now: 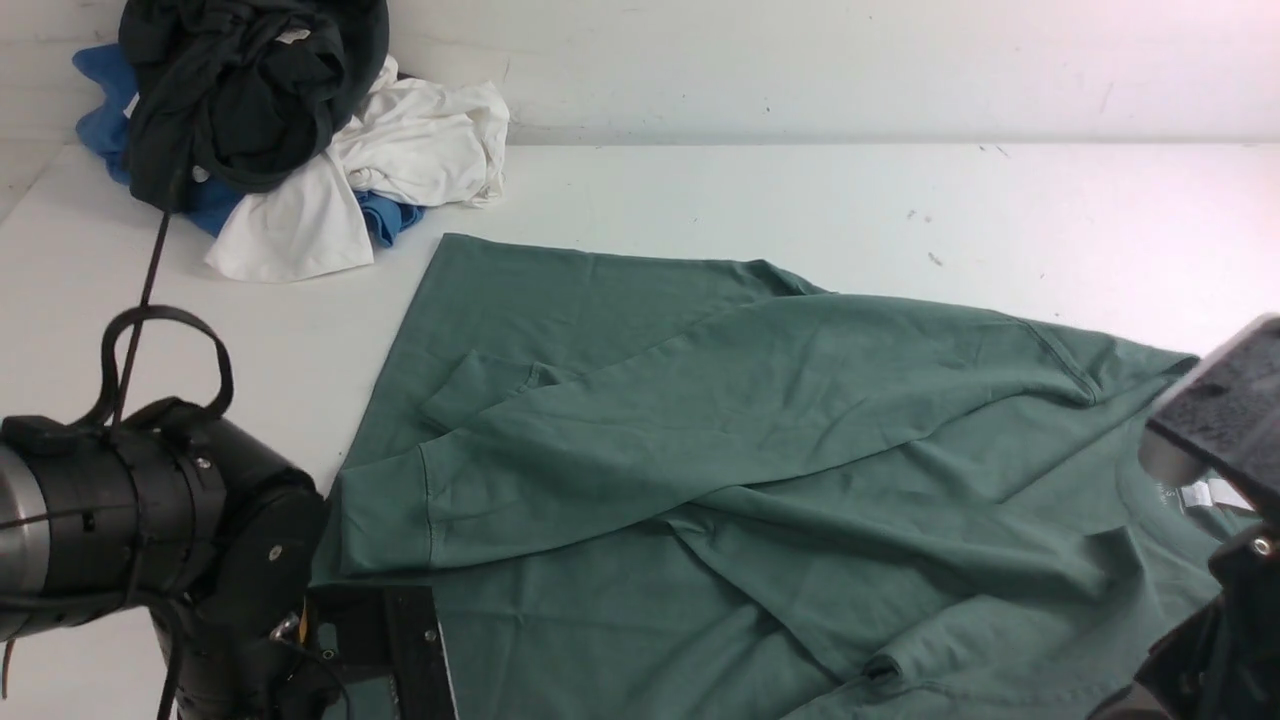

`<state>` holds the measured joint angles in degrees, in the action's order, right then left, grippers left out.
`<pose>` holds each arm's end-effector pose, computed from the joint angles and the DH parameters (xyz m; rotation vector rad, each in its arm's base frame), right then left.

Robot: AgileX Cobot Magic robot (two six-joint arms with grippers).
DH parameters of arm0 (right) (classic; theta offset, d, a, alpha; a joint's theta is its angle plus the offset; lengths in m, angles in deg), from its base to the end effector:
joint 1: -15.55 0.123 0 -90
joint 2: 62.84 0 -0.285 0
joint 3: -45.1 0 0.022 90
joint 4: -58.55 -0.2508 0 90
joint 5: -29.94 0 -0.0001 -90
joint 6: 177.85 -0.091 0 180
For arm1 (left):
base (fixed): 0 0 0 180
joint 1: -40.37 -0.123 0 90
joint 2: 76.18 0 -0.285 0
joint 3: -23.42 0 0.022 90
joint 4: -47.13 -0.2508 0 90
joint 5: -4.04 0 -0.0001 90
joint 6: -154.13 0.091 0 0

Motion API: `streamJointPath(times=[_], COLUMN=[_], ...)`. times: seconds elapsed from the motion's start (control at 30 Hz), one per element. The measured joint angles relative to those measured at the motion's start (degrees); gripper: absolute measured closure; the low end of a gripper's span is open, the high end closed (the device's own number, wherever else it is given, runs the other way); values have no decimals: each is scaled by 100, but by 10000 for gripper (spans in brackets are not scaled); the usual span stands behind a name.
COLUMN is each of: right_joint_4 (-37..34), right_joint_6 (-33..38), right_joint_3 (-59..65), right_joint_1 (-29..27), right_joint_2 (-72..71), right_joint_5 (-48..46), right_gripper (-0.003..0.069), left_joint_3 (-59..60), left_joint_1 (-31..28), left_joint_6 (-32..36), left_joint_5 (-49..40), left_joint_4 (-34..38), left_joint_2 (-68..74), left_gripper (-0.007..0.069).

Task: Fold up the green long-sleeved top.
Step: Use both arms simultaneously to clamp the lower edge of the clothing fabric

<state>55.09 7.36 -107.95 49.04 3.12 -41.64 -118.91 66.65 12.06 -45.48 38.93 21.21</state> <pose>0.1303 0.0925 0.3050 -0.9416 2.7305 0.1800 0.2039 -0.0897 0.1534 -1.7437 -2.5001 -0.1471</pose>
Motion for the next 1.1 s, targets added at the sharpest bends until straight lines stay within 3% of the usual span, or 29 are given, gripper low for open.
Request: streamJointPath(times=[0.27, 0.4, 0.43, 0.5, 0.57, 0.7, 1.1], right_joint_4=[96, 208, 346, 536, 813, 1215, 1115], right_joint_6=[-13, -13, -41, -181, -408, -752, -567], right_joint_3=[74, 78, 78, 80, 85, 85, 85], right_joint_1=[0, 0, 0, 0, 0, -77, -940], right_joint_2=[-54, -54, -54, -36, 36, 493, 1920], right_joint_5=[2, 2, 2, 2, 2, 14, 404], right_gripper=[272, 272, 272, 272, 272, 266, 258], left_joint_3=[432, 480, 514, 558, 575, 547, 541], left_joint_1=[0, 0, 0, 0, 0, 0, 0], left_joint_6=[-7, -7, -7, -19, -47, -65, -99], left_joint_5=[522, 529, 561, 614, 605, 461, 385], left_joint_4=[-206, -201, -206, -211, -211, -205, -122], left_joint_2=[-111, -195, -273, -357, -464, -775, -1379], left_gripper=[232, 354, 445, 547, 604, 622, 618])
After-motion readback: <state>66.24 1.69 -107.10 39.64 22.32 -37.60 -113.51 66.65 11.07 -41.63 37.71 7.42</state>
